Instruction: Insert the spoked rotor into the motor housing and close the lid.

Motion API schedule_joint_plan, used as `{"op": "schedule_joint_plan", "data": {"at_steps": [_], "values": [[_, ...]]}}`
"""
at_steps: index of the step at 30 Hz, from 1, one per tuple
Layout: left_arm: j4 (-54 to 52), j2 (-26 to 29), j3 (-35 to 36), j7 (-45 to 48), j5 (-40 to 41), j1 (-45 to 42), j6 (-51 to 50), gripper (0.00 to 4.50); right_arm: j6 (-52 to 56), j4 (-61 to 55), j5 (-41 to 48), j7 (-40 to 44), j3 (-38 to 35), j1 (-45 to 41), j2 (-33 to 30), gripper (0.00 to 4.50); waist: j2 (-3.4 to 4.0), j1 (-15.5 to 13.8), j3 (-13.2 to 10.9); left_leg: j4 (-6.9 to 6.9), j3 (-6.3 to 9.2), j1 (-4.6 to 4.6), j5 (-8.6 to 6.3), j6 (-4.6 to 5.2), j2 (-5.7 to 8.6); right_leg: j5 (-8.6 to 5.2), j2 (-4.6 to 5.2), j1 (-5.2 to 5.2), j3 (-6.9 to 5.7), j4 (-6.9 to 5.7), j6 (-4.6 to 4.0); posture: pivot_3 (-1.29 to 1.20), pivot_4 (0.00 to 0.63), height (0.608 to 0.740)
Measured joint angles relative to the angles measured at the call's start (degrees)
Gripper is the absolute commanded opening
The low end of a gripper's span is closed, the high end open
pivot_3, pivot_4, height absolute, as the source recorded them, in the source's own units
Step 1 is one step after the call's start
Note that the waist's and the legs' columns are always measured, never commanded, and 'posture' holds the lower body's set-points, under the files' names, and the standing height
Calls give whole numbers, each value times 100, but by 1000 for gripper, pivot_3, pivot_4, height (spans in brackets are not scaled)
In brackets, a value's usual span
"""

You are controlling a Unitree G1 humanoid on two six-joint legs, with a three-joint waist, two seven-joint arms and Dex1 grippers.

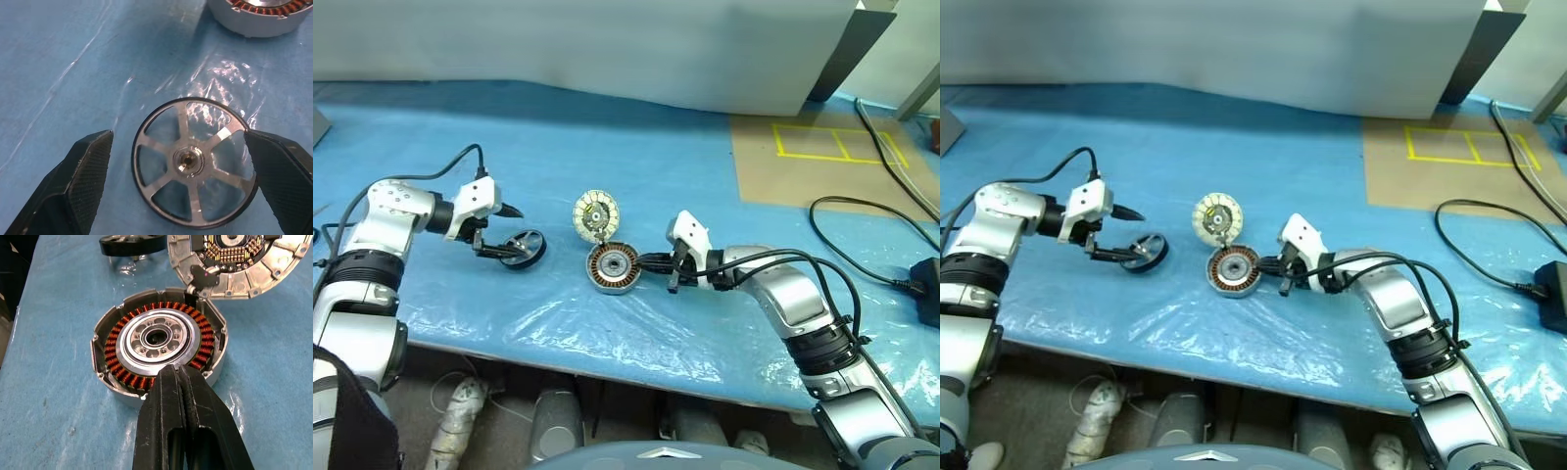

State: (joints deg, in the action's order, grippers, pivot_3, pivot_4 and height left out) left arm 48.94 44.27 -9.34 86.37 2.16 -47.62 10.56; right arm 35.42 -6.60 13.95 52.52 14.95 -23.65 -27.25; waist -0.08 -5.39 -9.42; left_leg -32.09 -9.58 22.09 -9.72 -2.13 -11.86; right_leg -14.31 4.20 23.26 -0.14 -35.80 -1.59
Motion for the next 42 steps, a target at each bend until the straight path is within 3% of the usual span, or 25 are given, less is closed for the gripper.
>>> {"op": "schedule_joint_plan", "data": {"at_steps": [15, 21, 26, 34, 42], "values": [[481, -155, -158, -94, -510, 3, 390, 4500, 15, -214, -15, -258, -19, 183, -52, 42, 0, -23, 0, -3, 2, 0, 0, 0, 2, 0, 3, -2, 0, 0, 1, 0, 150, 740], [525, -274, 15, -77, -323, -19, 172, 3144, -5, -213, -51, -269, -17, 183, -56, 0, 0, -22, 0, -2, 3, -2, 0, 0, 2, 0, 2, -2, 0, -1, 0, 0, 150, 740], [527, -237, 38, 173, -227, -24, -102, 3141, -31, -213, -70, -268, -11, 191, -64, 0, -1, -22, 0, -3, 3, -1, 0, 0, 2, -3, 2, -2, 0, 0, -5, 0, 150, 740], [519, -148, 56, 155, -261, 95, 330, 3141, -144, -169, -162, -271, 6, 188, -64, 0, -1, -25, 0, -3, 3, -3, 0, 0, 1, -3, 3, -4, 0, 0, -5, 0, 150, 740], [-1831, -196, 541, 484, 1019, 852, -523, 3141, -61, -180, -75, -254, -79, 227, -100, 0, -3, -23, -1, 2, 3, -1, 0, 0, 0, -5, 4, -2, -2, 3, -8, 0, 150, 740]]}}
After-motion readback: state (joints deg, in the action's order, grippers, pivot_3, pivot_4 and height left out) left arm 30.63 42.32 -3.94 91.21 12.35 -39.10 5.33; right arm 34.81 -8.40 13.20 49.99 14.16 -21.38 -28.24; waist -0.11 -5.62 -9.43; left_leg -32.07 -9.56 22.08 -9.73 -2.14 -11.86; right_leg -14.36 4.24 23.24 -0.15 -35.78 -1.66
